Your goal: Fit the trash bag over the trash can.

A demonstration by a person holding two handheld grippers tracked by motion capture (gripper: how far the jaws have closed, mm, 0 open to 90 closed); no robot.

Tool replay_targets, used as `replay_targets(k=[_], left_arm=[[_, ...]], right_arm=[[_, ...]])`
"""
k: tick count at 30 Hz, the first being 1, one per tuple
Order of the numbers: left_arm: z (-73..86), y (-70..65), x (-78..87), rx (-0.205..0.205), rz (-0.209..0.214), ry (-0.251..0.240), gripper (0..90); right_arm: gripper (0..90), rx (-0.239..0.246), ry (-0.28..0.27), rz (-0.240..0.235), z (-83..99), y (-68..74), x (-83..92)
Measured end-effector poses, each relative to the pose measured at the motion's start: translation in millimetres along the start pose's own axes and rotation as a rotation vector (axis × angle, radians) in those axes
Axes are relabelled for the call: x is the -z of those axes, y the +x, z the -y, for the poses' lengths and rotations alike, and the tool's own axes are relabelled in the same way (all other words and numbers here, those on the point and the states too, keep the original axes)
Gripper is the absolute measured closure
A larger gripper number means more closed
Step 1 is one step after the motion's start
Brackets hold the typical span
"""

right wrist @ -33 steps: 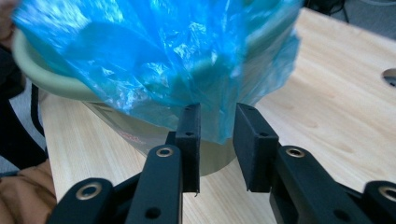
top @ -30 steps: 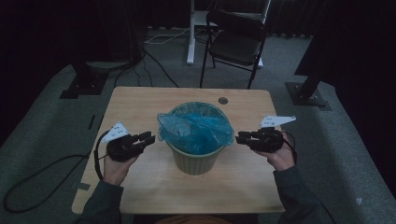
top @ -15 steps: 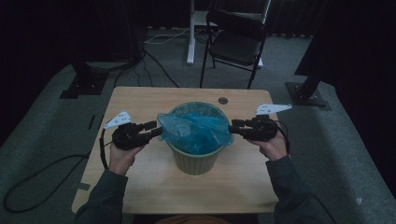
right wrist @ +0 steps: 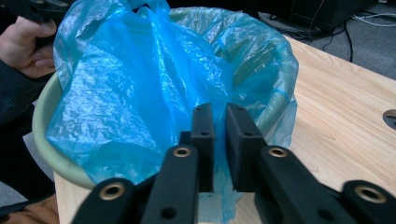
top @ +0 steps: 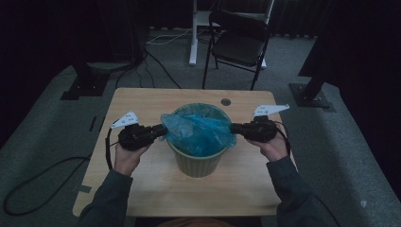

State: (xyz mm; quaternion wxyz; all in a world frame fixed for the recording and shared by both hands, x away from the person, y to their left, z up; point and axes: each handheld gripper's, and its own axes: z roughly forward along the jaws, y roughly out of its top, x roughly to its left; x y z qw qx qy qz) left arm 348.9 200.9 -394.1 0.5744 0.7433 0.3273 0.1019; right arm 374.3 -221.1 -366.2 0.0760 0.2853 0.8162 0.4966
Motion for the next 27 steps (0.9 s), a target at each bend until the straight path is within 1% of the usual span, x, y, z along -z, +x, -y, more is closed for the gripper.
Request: replay_targets(k=[2, 5, 7, 10, 14, 15, 18, 21, 24, 26, 27], left_arm=[[0.9, -1.4, 2.5, -0.004, -0.002, -0.006, 82.8], [2.9, -4.3, 7.5, -0.012, -0.006, -0.01, 85.5], [3.6, -5.4, 9.4, -0.014, -0.007, -0.013, 86.0], [6.8, -10.2, 16.7, -0.022, -0.008, -0.018, 86.4], [10.2, -13.4, 21.1, -0.025, -0.007, -0.016, 87.0], [13.9, -15.7, 22.4, -0.028, -0.005, -0.009, 87.1], [18.6, -18.1, 22.5, -0.022, -0.001, -0.007, 87.1], [26.9, -21.5, 21.1, -0.024, 0.004, 0.01, 87.1], [29.4, -22.1, 19.8, -0.023, 0.005, 0.022, 87.2], [30.6, -22.4, 16.3, -0.027, 0.01, 0.038, 87.2], [30.6, -22.4, 16.3, -0.027, 0.01, 0.038, 87.2]], right_arm=[[86.7, 0.0, -0.005, -0.007, 1.2, 0.7, 2.3], [87.7, -0.003, -0.014, -0.019, 3.8, 2.6, 6.1], [87.8, -0.008, -0.017, -0.026, 5.1, 3.6, 7.3], [87.8, -0.005, -0.011, -0.047, 12.1, 8.4, 10.6], [87.8, -0.004, -0.005, -0.053, 15.3, 10.7, 11.8], [87.7, -0.002, 0.001, -0.067, 20.5, 14.2, 14.7], [87.6, 0.004, 0.007, -0.077, 23.1, 15.5, 16.0], [87.7, 0.013, 0.027, -0.092, 28.4, 19.2, 16.8], [87.7, 0.019, 0.041, -0.101, 31.3, 21.1, 16.3], [87.7, 0.031, 0.067, -0.117, 34.0, 23.5, 13.7], [87.7, 0.031, 0.067, -0.117, 34.0, 23.5, 13.7]])
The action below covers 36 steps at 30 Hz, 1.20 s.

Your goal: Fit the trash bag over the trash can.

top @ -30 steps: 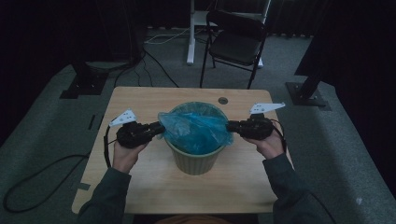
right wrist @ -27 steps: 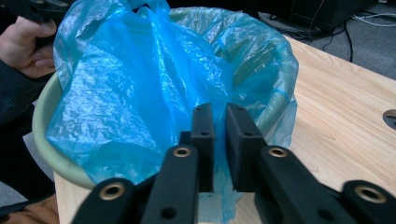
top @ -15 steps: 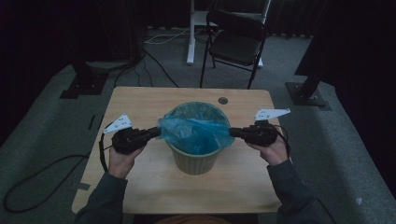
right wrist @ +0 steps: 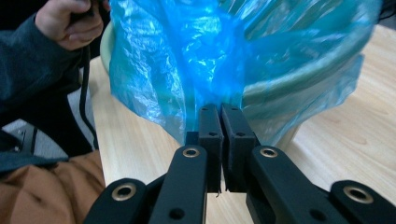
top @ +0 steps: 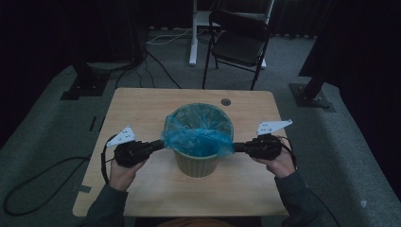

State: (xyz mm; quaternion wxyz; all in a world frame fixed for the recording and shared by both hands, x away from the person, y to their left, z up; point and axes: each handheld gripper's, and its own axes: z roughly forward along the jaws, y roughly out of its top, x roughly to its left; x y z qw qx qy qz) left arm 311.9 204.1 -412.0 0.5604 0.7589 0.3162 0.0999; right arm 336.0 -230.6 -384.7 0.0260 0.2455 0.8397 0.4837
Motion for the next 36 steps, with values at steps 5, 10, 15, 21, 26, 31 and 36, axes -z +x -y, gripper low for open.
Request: replay_targets(k=[5, 10, 15, 21, 26, 31, 36], left_arm=[[-2.2, 1.0, -6.9, 0.0, -0.003, -0.001, 87.1], [-4.9, 4.8, -9.3, 0.006, -0.016, -0.009, 87.1], [-9.5, 10.3, -14.0, 0.013, -0.033, -0.015, 87.1], [-7.8, 16.2, -18.9, 0.031, -0.029, -0.03, 86.3], [-0.9, 13.9, -17.1, 0.024, -0.024, -0.023, 86.0], [2.9, 12.8, -15.3, 0.019, -0.02, -0.017, 85.9], [8.6, 11.2, -18.2, 0.02, -0.009, -0.01, 85.9]], right_arm=[[87.7, 0.003, 0.005, -0.006, -0.9, 0.1, -5.0], [87.7, -0.001, 0.001, -0.002, -1.8, -1.8, -6.6], [87.6, -0.015, -0.01, 0.007, -4.3, -7.0, -10.4], [87.5, -0.035, -0.032, 0.016, -4.7, -14.5, -13.2], [87.3, -0.039, -0.034, 0.01, 1.8, -14.7, -14.5], [87.3, -0.021, -0.036, -0.002, 4.8, -10.7, -13.8], [87.4, -0.008, -0.026, -0.02, 6.6, -7.3, -19.3]])
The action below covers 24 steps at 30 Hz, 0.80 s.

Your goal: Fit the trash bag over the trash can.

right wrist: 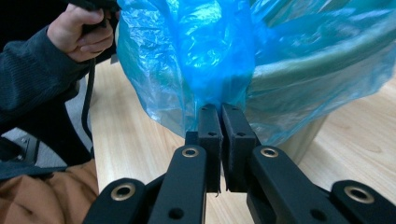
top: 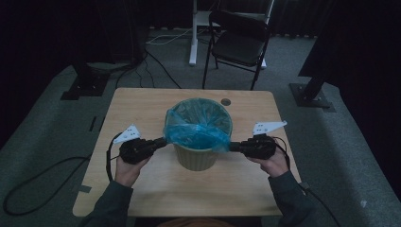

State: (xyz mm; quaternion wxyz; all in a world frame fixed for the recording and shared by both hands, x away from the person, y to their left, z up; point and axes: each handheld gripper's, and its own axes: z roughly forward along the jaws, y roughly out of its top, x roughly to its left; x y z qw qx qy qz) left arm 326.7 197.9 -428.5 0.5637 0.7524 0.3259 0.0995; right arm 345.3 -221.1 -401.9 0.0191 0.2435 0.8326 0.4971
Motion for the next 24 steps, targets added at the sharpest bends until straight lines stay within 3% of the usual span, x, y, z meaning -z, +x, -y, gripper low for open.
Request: replay_targets(k=[7, 16, 20, 24], left_arm=[[6.7, -3.4, -6.9, -0.011, 0.002, 0.027, 85.9], [9.8, -2.6, -6.9, -0.006, -0.006, 0.032, 85.4], [6.4, 0.1, 7.7, -0.003, -0.033, -0.009, 78.0], [2.3, 2.1, 18.4, -0.006, -0.04, -0.041, 72.2]], right_arm=[[87.3, 0.017, 0.036, -0.023, 4.0, 2.6, -7.3], [86.4, 0.01, 0.068, -0.007, 9.2, -0.4, -10.5], [70.2, 0.013, 0.05, 0.01, 7.8, -0.7, -1.3], [64.2, 0.016, 0.019, 0.01, 5.1, -1.4, 11.6]])
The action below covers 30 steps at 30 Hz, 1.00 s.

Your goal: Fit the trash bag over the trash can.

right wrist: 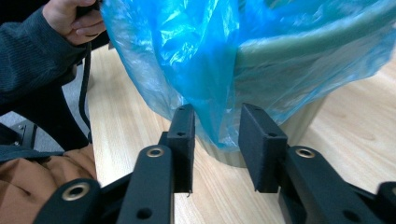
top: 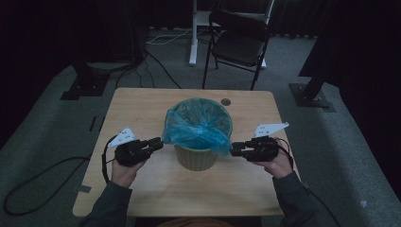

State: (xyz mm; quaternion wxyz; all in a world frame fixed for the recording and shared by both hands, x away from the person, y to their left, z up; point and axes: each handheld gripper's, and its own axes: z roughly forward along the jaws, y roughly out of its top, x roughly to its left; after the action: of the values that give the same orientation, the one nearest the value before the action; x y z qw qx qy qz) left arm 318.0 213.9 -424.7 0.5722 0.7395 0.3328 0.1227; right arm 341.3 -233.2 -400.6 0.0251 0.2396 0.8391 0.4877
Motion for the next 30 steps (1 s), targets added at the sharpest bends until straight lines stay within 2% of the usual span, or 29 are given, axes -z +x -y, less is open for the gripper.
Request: replay_targets(k=[6, 7, 10, 15, 19, 24, 30], left_arm=[[-9.4, 2.2, 8.4, 0.0, 0.004, -0.032, 68.1], [-15.5, 3.1, 8.4, 0.0, 0.011, -0.04, 68.1], [-22.2, 2.6, 5.7, -0.01, 0.011, -0.034, 64.7], [-32.1, 2.7, -2.5, -0.025, 0.024, -0.014, 62.0], [-37.8, 6.7, -7.6, -0.017, 0.043, -0.006, 58.6], [-41.6, 9.5, -15.3, -0.002, 0.074, 0.014, 52.7], [-42.1, 3.2, -19.6, -0.013, 0.089, 0.02, 58.9]], right_arm=[[62.7, -0.008, -0.048, -0.003, -2.8, -0.8, 14.7], [62.7, -0.011, -0.058, -0.005, -4.1, -1.5, 16.6], [65.0, -0.02, -0.087, -0.004, -11.6, -1.1, 20.3], [68.8, -0.015, -0.096, -0.009, -21.8, -0.4, 15.2], [69.3, -0.011, -0.098, -0.018, -30.3, 0.1, 11.1], [63.9, -0.026, -0.102, -0.023, -38.5, -1.2, 5.3], [63.6, -0.033, -0.078, -0.038, -40.4, -2.5, -3.7]])
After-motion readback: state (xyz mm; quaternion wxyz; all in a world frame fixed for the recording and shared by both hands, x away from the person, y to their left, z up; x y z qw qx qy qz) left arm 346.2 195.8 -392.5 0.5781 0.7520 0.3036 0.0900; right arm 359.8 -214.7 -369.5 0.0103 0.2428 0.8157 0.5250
